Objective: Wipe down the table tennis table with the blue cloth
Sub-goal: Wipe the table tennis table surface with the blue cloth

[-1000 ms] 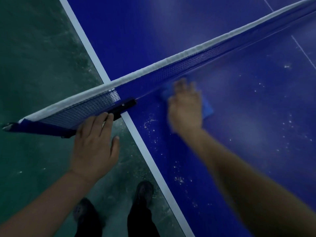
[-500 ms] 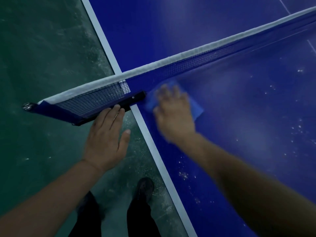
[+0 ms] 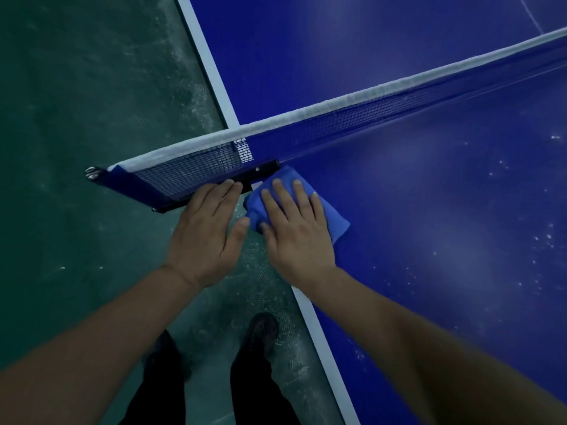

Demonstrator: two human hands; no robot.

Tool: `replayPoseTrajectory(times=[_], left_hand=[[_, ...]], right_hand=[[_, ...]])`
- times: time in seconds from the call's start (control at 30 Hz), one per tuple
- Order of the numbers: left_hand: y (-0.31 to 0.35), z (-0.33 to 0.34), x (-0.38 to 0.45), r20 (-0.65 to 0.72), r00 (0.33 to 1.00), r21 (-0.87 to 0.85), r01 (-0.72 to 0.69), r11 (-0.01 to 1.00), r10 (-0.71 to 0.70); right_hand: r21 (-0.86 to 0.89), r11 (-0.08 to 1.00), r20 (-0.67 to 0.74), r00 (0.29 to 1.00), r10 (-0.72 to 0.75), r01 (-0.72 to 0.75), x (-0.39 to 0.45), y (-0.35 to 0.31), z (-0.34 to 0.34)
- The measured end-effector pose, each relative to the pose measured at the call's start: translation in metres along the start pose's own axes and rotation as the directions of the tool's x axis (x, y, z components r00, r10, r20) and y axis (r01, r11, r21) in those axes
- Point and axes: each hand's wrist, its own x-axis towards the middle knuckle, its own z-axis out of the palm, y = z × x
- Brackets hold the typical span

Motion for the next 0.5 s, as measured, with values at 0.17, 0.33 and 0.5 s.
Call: replayPoseTrajectory(times=[0.17,0.33,0.5], left_hand=[[0.001,0.0,0.0,-0.02,1.0,-0.036,-0.009,0.999,0.008],[-0.004,-0.001,0.001,-0.046,0.997,-0.046,-0.067,0.997,0.065],[-0.008,-0.004,-0.005,-0.037,0.999,-0.173,-0.032,0.984,0.026]], right_hand=[[-0.007,0.976,-0.062,0.974,0.216,-0.217,0.019,0.038,-0.01],[-0.008,0.997,-0.013,0.997,-0.074,0.073,0.011,-0.011,0.004],[-0.059,0.974,0.079,0.974,-0.213,0.218,0.017,0.058,-0.013]])
